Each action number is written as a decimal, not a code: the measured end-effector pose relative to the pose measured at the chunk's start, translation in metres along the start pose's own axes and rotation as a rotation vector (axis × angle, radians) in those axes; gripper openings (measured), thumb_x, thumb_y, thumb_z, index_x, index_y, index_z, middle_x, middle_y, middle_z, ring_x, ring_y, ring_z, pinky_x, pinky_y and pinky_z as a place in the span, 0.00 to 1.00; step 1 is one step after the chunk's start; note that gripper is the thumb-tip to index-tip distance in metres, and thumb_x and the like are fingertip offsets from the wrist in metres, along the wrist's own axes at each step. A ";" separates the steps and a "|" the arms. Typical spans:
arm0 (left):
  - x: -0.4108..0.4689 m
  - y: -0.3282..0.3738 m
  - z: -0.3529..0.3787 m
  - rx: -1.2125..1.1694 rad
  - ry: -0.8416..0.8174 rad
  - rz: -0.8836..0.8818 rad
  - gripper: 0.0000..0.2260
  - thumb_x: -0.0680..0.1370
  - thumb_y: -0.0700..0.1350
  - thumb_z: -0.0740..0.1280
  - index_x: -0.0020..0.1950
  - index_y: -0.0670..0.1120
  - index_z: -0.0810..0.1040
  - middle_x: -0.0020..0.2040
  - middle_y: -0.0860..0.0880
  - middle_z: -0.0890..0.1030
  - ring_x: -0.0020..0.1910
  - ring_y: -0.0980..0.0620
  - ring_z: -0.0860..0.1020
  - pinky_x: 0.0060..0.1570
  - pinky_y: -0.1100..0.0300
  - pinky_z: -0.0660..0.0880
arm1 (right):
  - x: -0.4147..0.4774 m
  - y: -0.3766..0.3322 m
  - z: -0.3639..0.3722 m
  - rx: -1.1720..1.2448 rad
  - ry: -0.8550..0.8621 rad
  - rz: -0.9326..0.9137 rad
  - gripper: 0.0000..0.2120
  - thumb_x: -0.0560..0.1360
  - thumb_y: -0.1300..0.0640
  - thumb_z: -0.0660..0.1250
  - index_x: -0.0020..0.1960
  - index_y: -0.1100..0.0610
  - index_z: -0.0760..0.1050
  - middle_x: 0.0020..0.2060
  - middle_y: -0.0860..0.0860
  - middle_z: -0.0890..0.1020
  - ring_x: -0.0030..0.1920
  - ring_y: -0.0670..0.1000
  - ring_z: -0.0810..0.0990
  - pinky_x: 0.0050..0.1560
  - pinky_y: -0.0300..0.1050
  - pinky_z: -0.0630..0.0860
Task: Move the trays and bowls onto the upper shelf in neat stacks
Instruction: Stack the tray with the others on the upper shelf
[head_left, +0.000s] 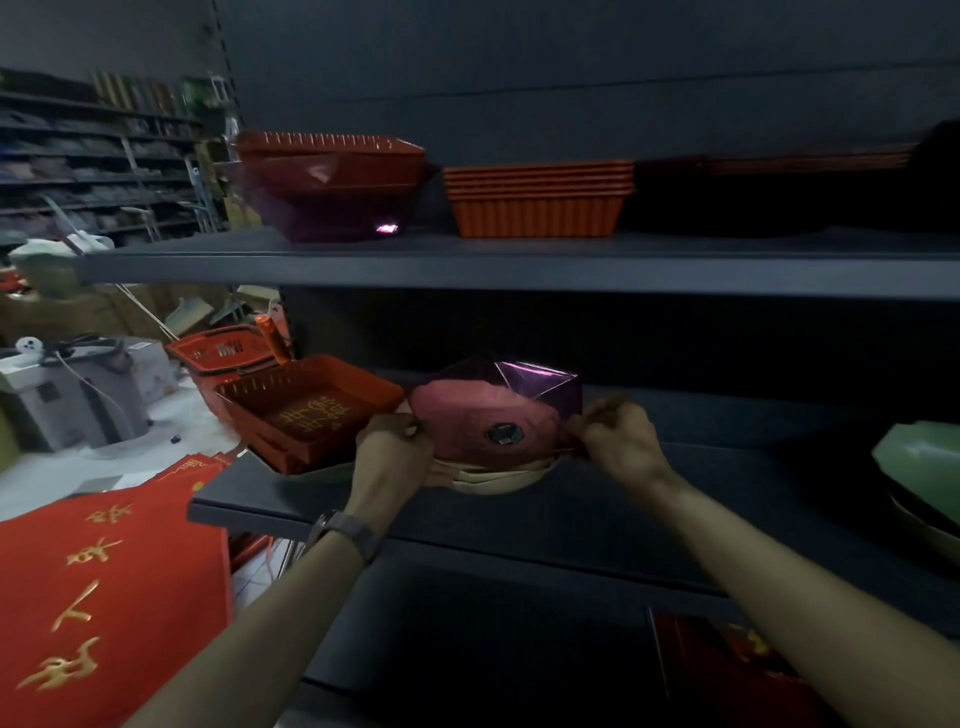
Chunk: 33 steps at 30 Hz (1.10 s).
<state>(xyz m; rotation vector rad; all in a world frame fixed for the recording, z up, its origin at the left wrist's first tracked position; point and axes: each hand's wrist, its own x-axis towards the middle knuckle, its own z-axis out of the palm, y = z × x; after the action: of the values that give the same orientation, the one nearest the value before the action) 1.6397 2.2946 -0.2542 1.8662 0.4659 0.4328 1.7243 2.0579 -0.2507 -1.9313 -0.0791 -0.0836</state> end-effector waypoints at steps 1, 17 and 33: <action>-0.014 0.003 -0.004 -0.052 0.013 0.020 0.10 0.81 0.34 0.62 0.44 0.36 0.81 0.40 0.37 0.86 0.38 0.38 0.87 0.39 0.45 0.86 | -0.008 -0.001 -0.002 0.049 -0.024 0.008 0.05 0.75 0.59 0.75 0.47 0.54 0.79 0.45 0.57 0.88 0.46 0.57 0.87 0.52 0.53 0.85; -0.143 0.021 -0.072 -0.539 -0.031 0.109 0.12 0.80 0.32 0.67 0.60 0.42 0.85 0.50 0.41 0.89 0.49 0.42 0.88 0.44 0.55 0.86 | -0.129 -0.028 -0.040 0.139 -0.207 -0.146 0.12 0.77 0.60 0.73 0.56 0.46 0.81 0.49 0.44 0.89 0.51 0.45 0.88 0.66 0.53 0.80; -0.221 0.059 -0.123 -0.660 -0.051 0.395 0.18 0.79 0.34 0.69 0.68 0.46 0.82 0.59 0.46 0.87 0.60 0.47 0.85 0.55 0.58 0.83 | -0.230 -0.086 -0.091 0.253 -0.280 -0.503 0.22 0.79 0.66 0.70 0.58 0.38 0.76 0.47 0.35 0.88 0.52 0.37 0.86 0.52 0.27 0.77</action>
<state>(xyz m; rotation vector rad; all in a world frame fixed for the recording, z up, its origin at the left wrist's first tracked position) 1.3950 2.2613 -0.1746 1.3096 -0.0926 0.7029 1.4859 2.0000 -0.1613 -1.6214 -0.7285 -0.1305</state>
